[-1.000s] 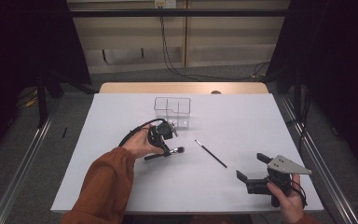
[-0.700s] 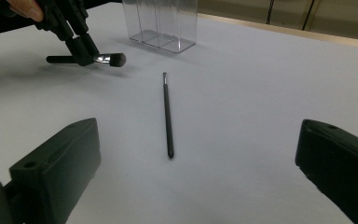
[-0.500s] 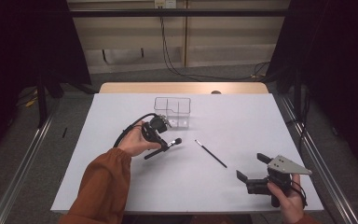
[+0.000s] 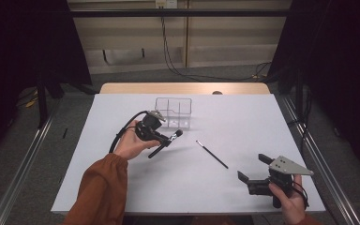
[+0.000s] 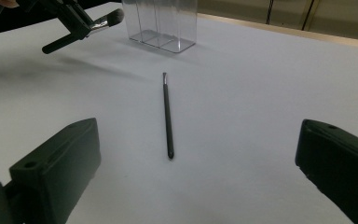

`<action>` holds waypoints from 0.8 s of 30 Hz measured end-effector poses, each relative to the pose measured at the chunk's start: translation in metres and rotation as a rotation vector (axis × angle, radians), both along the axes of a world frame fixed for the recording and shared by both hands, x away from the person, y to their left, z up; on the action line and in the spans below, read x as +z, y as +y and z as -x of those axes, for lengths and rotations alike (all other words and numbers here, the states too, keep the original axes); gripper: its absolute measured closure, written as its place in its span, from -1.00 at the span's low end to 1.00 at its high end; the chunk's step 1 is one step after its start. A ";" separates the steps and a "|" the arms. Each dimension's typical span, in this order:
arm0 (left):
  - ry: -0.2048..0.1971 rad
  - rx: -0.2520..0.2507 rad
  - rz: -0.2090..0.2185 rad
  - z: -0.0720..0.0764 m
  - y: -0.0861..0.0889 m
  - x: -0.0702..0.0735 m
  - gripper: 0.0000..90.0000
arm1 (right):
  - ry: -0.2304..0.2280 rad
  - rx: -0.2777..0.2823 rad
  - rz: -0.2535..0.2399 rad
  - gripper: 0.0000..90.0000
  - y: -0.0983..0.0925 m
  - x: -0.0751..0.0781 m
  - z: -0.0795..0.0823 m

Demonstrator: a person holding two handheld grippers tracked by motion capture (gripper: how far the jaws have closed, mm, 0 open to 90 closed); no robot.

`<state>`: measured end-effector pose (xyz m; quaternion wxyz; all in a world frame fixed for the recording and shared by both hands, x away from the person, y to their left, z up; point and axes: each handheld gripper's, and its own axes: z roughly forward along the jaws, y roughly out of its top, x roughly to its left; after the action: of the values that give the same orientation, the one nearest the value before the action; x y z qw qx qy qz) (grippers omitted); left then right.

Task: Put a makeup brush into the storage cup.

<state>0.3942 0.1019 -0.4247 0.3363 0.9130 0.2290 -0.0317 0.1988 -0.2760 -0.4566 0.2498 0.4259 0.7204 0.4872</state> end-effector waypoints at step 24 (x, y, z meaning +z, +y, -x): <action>-0.101 0.136 0.267 0.020 0.020 -0.010 0.75 | -0.001 0.000 0.000 -1.00 0.000 0.000 0.000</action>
<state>0.3737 0.1215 -0.4349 0.4670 0.8430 0.2669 0.0071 0.1985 -0.2760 -0.4566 0.2503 0.4254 0.7203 0.4874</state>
